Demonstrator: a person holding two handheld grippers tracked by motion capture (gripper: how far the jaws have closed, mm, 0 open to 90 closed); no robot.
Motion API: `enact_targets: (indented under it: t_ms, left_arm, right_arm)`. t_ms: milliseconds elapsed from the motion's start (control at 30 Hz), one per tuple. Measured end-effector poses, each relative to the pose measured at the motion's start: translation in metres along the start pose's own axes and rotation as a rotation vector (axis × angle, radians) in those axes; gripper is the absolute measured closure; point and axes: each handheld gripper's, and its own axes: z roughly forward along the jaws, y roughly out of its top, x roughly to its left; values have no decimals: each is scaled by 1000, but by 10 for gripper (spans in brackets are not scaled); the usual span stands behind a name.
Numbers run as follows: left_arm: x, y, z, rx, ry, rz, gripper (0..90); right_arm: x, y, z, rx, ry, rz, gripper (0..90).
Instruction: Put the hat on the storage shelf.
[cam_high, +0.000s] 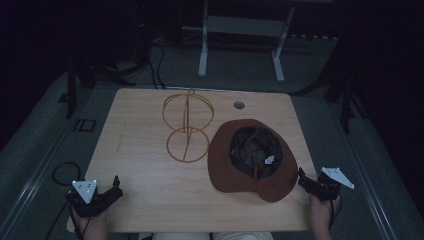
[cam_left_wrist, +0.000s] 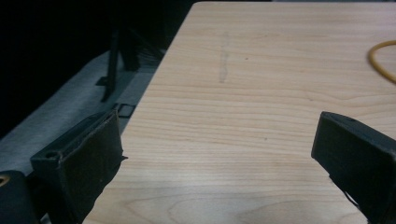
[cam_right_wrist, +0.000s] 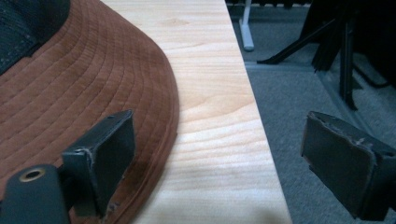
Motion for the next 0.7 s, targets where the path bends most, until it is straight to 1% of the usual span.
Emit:
enact_targets:
  t_ms: [67, 133, 167, 200, 233, 267, 333, 400, 467, 533, 600, 700]
  left_arm:
    - [0, 0, 0, 1, -15, -4, 24]
    - [-1, 0, -1, 3, -43, 11, 24]
    - [-1, 0, -1, 3, -43, 11, 24]
    - [-1, 0, -1, 3, -43, 11, 24]
    - [-1, 3, -5, -32, -92, 7, 24]
    - [-1, 3, -6, -33, -91, 10, 24]
    - [-2, 1, -5, 3, -91, 12, 24]
    - [-2, 0, -4, 20, -94, 11, 24]
    - [-4, 0, -5, 3, -99, 23, 24]
    - [-4, 0, -4, 5, -104, 23, 24]
    - [-4, 0, -3, 14, -105, 21, 24]
    - [-4, 0, -3, 13, -107, 22, 24]
  right_arm:
    - [1, 0, 0, 9, 19, 4, 101]
    - [3, 0, 1, 33, 29, -6, 101]
    - [3, 0, 1, 33, 29, -6, 101]
    - [3, 0, 1, 39, 41, -4, 101]
    - [5, 1, 1, 56, 64, -5, 101]
    - [5, 3, 1, 59, 81, -10, 101]
    - [6, 9, 1, 72, 92, -27, 118]
    - [7, 14, 0, 82, 109, -24, 118]
    - [9, 18, -2, 80, 108, -41, 117]
    - [10, 22, -3, 77, 105, -55, 115]
    - [10, 27, -5, 77, 110, -51, 115]
    - [11, 36, -7, 71, 125, -38, 115]
